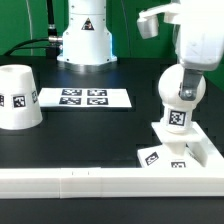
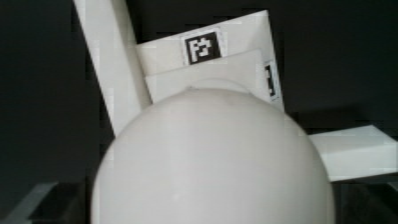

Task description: Assemble lamp

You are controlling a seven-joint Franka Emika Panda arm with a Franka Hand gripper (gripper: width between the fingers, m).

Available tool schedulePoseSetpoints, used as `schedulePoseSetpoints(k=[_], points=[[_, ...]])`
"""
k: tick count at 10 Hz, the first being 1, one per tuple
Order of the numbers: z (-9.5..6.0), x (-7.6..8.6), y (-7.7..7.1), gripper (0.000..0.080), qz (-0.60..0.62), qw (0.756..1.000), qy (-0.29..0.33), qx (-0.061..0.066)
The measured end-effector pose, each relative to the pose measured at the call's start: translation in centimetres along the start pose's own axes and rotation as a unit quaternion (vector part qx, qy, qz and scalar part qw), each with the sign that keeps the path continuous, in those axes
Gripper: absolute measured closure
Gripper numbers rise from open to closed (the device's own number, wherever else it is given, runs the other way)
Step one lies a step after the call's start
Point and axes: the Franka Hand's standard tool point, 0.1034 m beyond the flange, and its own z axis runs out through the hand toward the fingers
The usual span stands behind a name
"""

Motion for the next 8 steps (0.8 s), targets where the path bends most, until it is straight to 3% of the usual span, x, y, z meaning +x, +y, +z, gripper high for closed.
schedulePoseSetpoints(k=[4, 5, 8], points=[[0.2, -0.7, 0.12, 0.011, -0.093, 0.996, -0.009, -0.001], [0.19, -0.66, 0.12, 0.0223, -0.087, 0.996, -0.008, -0.001], [0.2, -0.69, 0.13, 0.0222, -0.069, 0.998, -0.008, -0.002]])
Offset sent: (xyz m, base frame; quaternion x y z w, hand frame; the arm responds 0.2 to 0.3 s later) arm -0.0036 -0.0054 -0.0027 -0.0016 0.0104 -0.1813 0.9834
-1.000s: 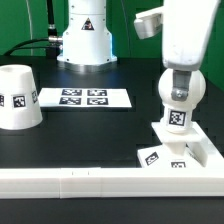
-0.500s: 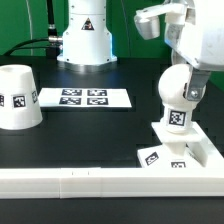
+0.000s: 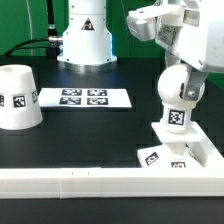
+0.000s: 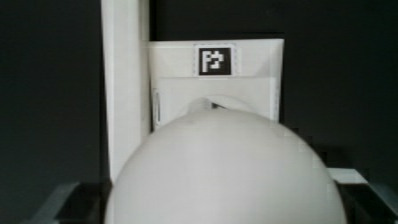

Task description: Assemble lamp

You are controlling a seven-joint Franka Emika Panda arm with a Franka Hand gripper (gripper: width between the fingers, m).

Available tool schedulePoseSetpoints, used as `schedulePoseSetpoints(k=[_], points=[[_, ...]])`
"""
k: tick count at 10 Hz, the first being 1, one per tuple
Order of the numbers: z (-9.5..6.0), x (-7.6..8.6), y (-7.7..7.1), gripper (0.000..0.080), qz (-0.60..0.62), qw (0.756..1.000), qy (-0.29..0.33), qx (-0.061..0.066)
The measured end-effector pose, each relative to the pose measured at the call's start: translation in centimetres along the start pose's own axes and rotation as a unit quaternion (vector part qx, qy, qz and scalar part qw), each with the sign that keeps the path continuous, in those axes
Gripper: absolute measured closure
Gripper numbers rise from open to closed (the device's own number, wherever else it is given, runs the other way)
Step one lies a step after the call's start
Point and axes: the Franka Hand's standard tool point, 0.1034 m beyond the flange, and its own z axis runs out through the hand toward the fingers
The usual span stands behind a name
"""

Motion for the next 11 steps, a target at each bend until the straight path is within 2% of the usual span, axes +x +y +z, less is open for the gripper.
schedulePoseSetpoints(k=[1, 3, 4, 6, 7, 11], points=[[0.01, -0.07, -0.02, 0.0222, 0.011, 1.0, 0.0, 0.001], [0.09, -0.2, -0.18, 0.0222, 0.156, 0.988, 0.0, 0.014], [0.12, -0.31, -0.13, 0.0222, 0.2, 0.98, -0.001, 0.014], [0.19, -0.42, -0.23, 0.0222, 0.336, 0.941, 0.006, 0.036], [0.2, -0.31, -0.03, 0.022, 0.386, 0.922, 0.007, 0.041], [0.2, -0.09, 0.03, 0.022, 0.5, 0.865, 0.004, 0.041]])
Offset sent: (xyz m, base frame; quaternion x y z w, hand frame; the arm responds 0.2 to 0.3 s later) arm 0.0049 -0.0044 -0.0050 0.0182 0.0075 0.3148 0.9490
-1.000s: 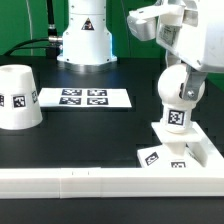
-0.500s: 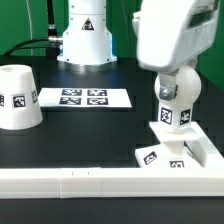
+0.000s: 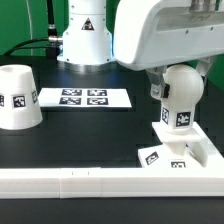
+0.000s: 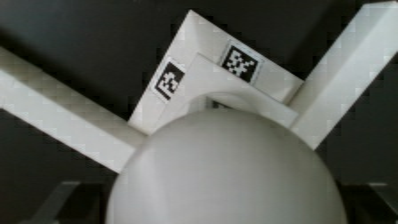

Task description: Assemble lamp

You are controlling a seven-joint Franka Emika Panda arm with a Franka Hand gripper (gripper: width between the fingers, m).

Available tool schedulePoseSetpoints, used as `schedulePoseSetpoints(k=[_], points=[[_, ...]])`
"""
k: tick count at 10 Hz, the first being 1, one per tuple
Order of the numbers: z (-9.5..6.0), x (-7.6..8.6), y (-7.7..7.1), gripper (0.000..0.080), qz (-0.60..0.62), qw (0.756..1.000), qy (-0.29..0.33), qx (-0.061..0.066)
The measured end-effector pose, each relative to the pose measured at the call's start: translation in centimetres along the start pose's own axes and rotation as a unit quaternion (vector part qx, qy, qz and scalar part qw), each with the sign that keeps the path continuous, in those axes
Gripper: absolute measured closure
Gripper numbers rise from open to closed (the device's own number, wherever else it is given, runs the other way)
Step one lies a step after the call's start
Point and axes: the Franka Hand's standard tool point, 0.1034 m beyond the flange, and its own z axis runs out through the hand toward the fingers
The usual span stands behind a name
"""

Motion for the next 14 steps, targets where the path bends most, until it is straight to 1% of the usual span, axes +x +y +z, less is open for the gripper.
schedulePoseSetpoints(k=[3, 4, 5, 6, 8, 10, 12, 13, 14], points=[[0.02, 0.05, -0.15, 0.022, 0.093, 0.996, 0.001, 0.004], [0.02, 0.12, -0.28, 0.022, 0.149, 0.989, 0.002, 0.003], [-0.05, 0.18, -0.45, 0.022, 0.231, 0.973, 0.006, 0.001], [-0.08, 0.21, -0.43, 0.022, 0.277, 0.961, 0.006, 0.004], [-0.09, 0.27, -0.34, 0.022, 0.379, 0.925, 0.005, 0.014], [-0.01, 0.25, -0.35, 0.022, 0.469, 0.883, 0.003, 0.019], [0.04, 0.23, -0.57, 0.022, 0.591, 0.806, -0.005, 0.029], [0.1, 0.2, -0.46, 0.022, 0.619, 0.784, -0.007, 0.034], [0.12, 0.19, -0.25, 0.022, 0.628, 0.777, -0.008, 0.038]])
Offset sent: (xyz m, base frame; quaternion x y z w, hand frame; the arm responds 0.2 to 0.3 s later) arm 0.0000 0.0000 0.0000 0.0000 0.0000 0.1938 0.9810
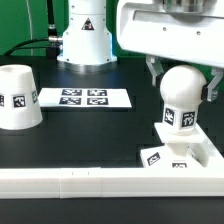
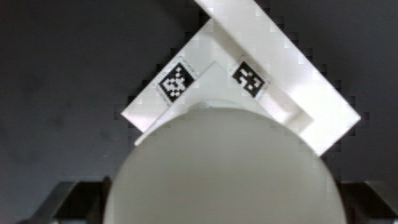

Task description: Assemble lamp

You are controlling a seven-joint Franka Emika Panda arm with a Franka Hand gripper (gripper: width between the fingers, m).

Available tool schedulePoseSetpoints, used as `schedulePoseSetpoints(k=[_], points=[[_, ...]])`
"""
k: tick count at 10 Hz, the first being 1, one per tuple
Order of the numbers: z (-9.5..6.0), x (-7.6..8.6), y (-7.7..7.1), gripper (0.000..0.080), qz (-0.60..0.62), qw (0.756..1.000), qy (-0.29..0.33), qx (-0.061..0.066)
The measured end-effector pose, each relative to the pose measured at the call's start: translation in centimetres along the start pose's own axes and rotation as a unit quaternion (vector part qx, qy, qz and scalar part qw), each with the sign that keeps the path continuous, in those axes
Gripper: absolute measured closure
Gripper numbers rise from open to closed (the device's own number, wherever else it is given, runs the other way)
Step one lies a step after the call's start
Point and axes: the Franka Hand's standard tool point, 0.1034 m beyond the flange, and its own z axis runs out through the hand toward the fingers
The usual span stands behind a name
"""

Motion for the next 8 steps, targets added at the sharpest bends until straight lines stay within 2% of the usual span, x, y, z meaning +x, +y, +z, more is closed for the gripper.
schedulePoseSetpoints(k=[2, 3, 4, 6, 8], points=[[0.01, -0.07, -0.08, 0.022, 0.021, 1.0, -0.003, 0.002], [0.03, -0.08, -0.1, 0.013, 0.01, 1.0, -0.002, 0.003], [0.04, -0.09, -0.07, 0.013, -0.014, 1.0, -0.002, 0.002], [0.02, -0.32, -0.05, 0.0105, -0.121, 0.993, 0.002, -0.002], [-0.07, -0.17, -0.29, 0.0101, -0.242, 0.97, 0.008, 0.003]])
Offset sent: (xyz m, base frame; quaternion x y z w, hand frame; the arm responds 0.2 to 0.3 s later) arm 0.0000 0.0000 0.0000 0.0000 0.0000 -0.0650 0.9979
